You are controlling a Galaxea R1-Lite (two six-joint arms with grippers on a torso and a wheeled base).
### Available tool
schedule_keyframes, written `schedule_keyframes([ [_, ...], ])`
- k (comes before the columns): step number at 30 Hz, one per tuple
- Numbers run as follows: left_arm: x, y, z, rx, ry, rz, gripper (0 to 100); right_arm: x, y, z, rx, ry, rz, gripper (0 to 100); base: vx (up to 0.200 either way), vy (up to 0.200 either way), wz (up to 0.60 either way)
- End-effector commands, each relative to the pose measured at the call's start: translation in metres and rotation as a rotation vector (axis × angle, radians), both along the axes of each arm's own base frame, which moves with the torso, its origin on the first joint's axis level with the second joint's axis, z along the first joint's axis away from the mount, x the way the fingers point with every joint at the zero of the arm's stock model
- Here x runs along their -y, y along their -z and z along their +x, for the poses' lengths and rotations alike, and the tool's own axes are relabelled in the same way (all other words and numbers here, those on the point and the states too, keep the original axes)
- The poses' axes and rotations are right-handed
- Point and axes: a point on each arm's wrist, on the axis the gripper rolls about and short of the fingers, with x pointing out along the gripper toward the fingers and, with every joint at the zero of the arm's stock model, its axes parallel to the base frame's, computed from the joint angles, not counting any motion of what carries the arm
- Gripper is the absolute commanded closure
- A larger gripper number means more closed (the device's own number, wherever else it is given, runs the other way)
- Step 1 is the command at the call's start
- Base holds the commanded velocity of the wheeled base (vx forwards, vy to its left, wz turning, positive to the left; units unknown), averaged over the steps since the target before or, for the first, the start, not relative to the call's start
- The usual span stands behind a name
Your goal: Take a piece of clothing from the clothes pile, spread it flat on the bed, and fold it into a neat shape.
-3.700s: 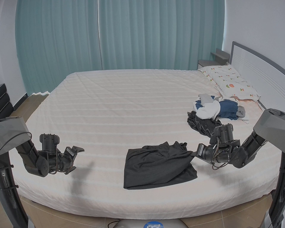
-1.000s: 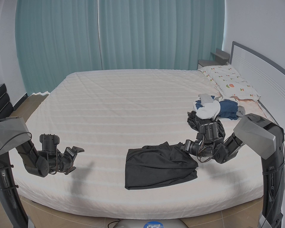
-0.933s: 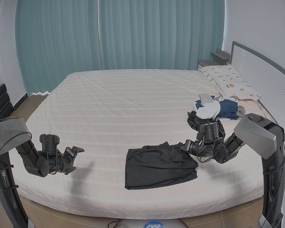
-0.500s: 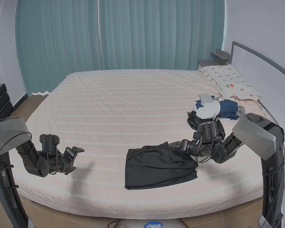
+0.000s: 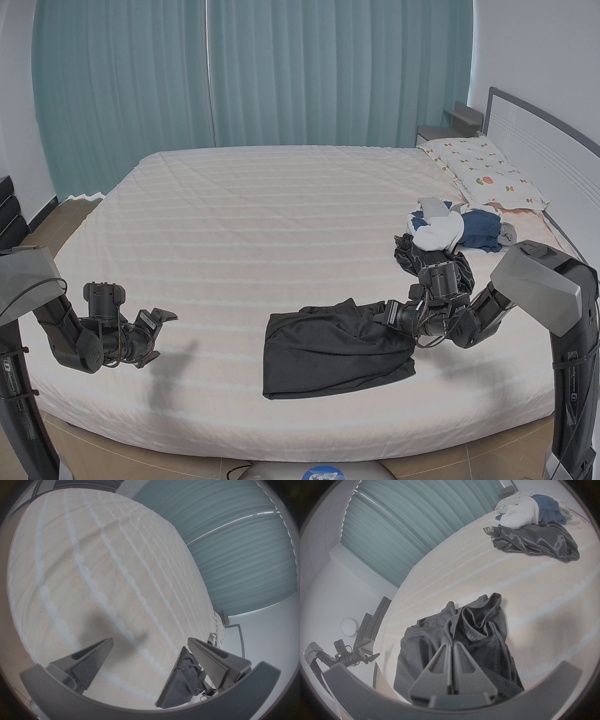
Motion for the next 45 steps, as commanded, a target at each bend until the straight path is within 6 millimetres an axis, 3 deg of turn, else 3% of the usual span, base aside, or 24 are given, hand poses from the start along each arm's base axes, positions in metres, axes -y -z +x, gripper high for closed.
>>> schedule_keyframes([
  [1,0.0,0.0,0.0,0.0,-0.001,0.0,0,0.005,-0.008,-0.002,0.008,0.013,0.007,100,0.0,0.0,0.0],
  [6,0.0,0.0,0.0,-0.002,-0.001,0.0,0,0.018,-0.016,-0.002,0.014,0.042,0.012,100,0.0,0.0,0.0],
  [16,0.0,0.0,0.0,0.0,-0.002,-0.001,0,0.046,-0.005,-0.006,-0.037,0.109,-0.002,100,0.0,0.0,0.0],
  [25,0.0,0.0,0.0,0.0,-0.002,-0.001,0,0.047,0.018,-0.007,-0.088,0.112,-0.022,100,0.0,0.0,0.0],
  [26,0.0,0.0,0.0,0.0,-0.002,-0.001,0,0.046,0.023,-0.007,-0.099,0.112,-0.026,0,0.0,0.0,0.0],
  [30,0.0,0.0,0.0,0.0,0.0,-0.002,0,0.048,0.022,-0.01,-0.104,0.112,-0.03,0,0.0,0.0,0.0],
  [36,0.0,0.0,0.0,0.0,-0.002,-0.001,0,0.049,-0.03,-0.008,0.017,0.116,0.01,0,0.0,0.0,0.0],
  [40,0.0,0.0,0.0,0.001,-0.002,-0.001,0,0.043,-0.048,-0.004,0.075,0.105,0.022,0,0.0,0.0,0.0],
  [45,0.0,0.0,0.0,0.001,-0.002,-0.001,0,0.021,-0.044,0.0,0.078,0.066,0.018,0,0.0,0.0,0.0],
])
